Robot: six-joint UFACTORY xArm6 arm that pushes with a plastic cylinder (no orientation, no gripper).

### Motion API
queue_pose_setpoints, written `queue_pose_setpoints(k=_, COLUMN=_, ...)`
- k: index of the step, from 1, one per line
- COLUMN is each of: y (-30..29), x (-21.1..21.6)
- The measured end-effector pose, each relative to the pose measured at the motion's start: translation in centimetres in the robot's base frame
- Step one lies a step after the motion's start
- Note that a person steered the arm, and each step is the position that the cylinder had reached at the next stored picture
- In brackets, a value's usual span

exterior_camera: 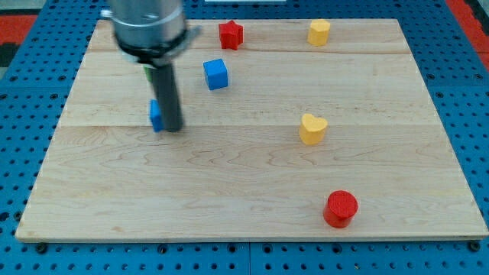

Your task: Move the blue triangle diagonally bottom left to the green circle

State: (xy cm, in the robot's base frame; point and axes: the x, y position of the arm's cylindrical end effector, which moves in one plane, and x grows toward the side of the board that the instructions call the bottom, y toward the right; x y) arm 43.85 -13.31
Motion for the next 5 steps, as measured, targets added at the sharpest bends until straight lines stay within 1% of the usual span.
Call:
queue_pose_setpoints(k=1, y=-3.9, x=-1.5)
queue_pose_setpoints(k=2, y=-5.6, x=-1.9)
queue_pose_setpoints(k=3, y=4.4, x=1.7)
queue_pose_setpoints(k=5, y=17.1, x=12.9)
